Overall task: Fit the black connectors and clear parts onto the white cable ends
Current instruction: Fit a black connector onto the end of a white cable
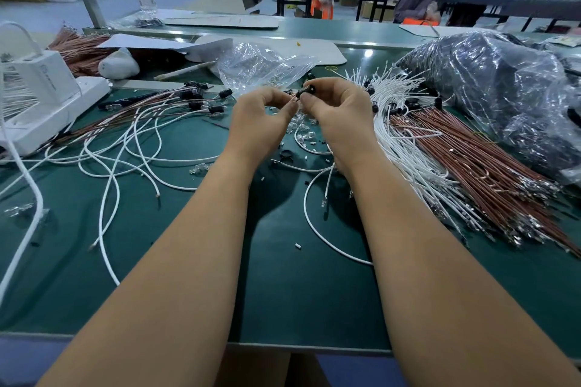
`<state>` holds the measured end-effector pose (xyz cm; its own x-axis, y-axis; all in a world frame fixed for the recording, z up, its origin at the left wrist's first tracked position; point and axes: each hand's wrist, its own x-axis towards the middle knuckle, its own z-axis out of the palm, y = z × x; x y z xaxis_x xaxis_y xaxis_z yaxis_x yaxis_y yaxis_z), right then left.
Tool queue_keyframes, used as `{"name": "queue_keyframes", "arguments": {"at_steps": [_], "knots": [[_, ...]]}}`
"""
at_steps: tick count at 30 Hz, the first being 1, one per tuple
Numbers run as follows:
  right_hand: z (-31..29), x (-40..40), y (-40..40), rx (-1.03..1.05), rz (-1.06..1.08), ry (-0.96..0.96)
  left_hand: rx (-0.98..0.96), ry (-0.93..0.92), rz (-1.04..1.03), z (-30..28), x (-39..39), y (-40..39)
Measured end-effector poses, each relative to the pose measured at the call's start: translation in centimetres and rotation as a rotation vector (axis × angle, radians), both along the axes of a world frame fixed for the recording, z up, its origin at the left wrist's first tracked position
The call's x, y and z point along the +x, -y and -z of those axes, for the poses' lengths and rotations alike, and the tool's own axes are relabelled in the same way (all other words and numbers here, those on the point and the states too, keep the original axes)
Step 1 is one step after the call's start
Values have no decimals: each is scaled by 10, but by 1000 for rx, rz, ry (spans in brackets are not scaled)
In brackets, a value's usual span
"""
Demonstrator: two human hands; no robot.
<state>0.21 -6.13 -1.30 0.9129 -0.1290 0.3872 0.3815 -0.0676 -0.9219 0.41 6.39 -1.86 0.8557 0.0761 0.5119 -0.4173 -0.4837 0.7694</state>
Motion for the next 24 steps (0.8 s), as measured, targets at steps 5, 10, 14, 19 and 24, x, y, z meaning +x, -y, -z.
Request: {"name": "queue_keyframes", "arguments": {"at_steps": [5,10,14,19,24], "knots": [[3,2,-1,9,0,-55,1,-38,58,-1,-2,6],[1,-1,0,52,-6,-74,-13,-66,40,0,-1,5],[-2,-4,3,111,-6,-56,-15,-50,15,0,0,3],[-2,-3,6,73,21,-35,-70,-61,59,0,-1,2],[-2,-2,7,50,49,-26,-110,-81,100,0,-2,0]]}}
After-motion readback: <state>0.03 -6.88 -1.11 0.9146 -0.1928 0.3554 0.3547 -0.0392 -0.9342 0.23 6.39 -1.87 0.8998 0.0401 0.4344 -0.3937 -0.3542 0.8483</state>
